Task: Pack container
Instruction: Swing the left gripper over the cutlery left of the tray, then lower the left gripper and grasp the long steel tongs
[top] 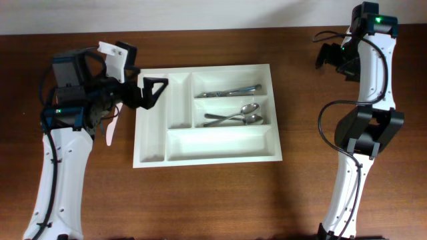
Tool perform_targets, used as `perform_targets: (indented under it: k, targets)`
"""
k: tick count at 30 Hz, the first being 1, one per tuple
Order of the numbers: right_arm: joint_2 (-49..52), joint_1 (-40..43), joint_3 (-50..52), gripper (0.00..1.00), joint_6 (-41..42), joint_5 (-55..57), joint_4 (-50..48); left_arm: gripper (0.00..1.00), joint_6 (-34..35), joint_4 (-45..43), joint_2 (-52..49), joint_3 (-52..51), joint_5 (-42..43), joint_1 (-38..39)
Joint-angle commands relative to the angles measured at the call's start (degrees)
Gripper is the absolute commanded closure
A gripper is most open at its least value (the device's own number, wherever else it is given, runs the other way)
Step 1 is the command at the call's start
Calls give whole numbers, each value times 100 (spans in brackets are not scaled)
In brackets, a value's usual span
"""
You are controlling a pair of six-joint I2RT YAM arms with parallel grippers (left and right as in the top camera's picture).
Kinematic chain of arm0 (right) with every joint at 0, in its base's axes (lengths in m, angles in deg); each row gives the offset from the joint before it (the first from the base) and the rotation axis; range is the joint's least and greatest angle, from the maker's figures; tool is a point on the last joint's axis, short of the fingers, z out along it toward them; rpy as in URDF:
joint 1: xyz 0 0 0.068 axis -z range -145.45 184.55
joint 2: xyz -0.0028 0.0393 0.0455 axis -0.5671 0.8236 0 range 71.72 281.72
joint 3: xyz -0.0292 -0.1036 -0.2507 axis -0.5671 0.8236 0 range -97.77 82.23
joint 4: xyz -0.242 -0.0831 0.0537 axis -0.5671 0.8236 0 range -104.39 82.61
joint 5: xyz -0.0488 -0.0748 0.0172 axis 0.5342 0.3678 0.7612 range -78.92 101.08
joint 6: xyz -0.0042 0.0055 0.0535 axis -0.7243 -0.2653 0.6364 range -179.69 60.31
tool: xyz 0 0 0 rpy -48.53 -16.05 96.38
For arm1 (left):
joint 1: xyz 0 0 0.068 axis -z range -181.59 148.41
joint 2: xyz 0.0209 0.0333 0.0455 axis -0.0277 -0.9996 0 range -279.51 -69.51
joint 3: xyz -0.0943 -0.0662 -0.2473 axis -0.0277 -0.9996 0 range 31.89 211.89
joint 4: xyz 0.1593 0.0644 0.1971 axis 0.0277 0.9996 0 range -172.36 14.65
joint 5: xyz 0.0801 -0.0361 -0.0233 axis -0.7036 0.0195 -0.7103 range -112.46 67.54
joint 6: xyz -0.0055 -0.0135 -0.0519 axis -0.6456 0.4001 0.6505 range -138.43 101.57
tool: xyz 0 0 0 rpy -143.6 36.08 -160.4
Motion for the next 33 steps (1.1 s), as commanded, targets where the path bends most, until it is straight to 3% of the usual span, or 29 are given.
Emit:
perform_targets:
  k: [1,4,10,13,17,27,33]
  targets:
    - [17,-13,-103,1,68,9,0,1,52,7,48,136,1521,0]
    - [17,-13,-103,1,68,9,0,1,50,35,48,131,1947,0]
    - [17,-13,-103,1,68,9,0,1,177,92,48,133,1685,-79]
    - [17,-13,-103,1,68,9,0,1,1475,511,48,133,-63,-321]
    - [17,-13,-103,1,68,9,0,1,2243,1226,42,133,-1827,-870]
    - [17,-13,-103,1,68,9,0,1,2269,2024,-236,131,-4666,-1915]
    - [17,-13,-103,1,68,9,0,1,2269,2127,-992,131,-5416,-2009]
